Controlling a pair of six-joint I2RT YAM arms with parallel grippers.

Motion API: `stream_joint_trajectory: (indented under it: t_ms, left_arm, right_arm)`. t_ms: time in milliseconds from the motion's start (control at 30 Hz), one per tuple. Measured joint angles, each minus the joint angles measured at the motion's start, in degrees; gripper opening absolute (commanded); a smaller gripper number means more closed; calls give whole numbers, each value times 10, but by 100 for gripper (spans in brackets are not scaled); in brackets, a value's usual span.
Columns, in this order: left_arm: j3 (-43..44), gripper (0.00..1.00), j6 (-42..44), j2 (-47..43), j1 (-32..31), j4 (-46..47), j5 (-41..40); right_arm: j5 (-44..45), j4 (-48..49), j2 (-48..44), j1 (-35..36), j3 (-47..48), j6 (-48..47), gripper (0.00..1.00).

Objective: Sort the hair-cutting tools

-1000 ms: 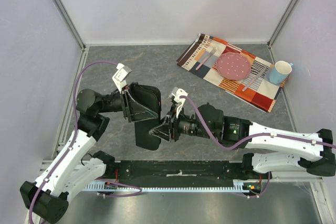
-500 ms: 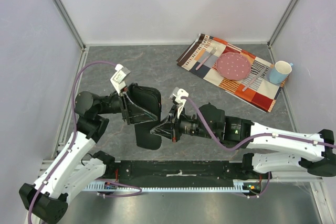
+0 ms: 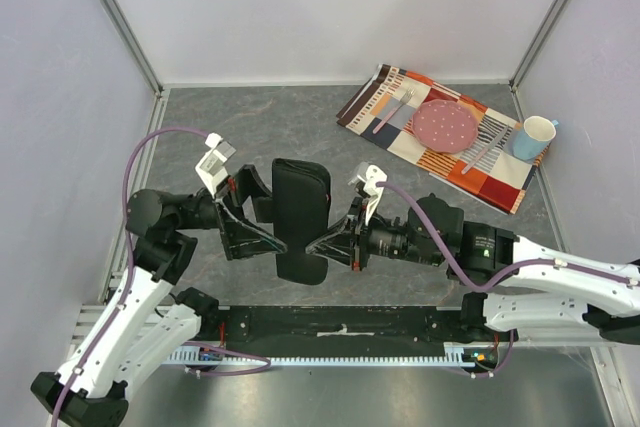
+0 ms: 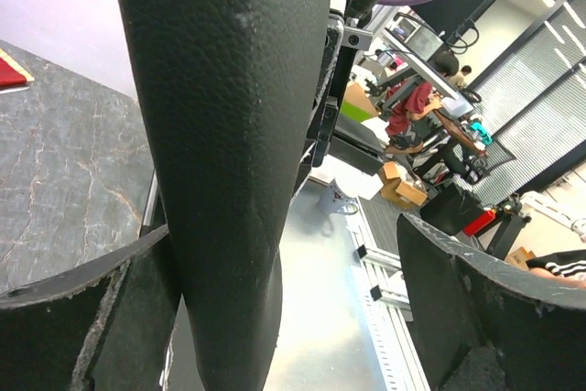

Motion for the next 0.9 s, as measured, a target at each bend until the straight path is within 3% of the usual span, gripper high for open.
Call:
stream_joint_trajectory:
  t_ms: [67,167,367,533,600,667,733,767,900]
  left_arm:
    - [0,90,5,0,0,-7,0]
    - [0,71,8,5,0,-8,0]
    - [-16,44,10,18,0,8,3]
    - [-32,40,7,26,1,45,14]
    - [-34,33,4,26,1,62,13]
    - [-38,2,-1,26,1,77,14]
    - [-41,2,-6,27,1,88,14]
    - [-42,2,-9,27,1,92,14]
    - [-41,2,-13,29,1,99,14]
  right_arm:
    - [-4,0,3,0,1,0,0]
    - [-15,1,14,0,1,0,0]
    - [-46,13,50,0,9,1,0]
    - [-56,9,63,-3,15,7,0]
    - [-58,9,63,-3,17,6,0]
    - [-60,9,64,-3,18,6,0]
    - [-61,9,65,-3,18,6,0]
    - [-61,9,65,-3,18,6,3]
    - [-60,9,65,-3,19,5,45]
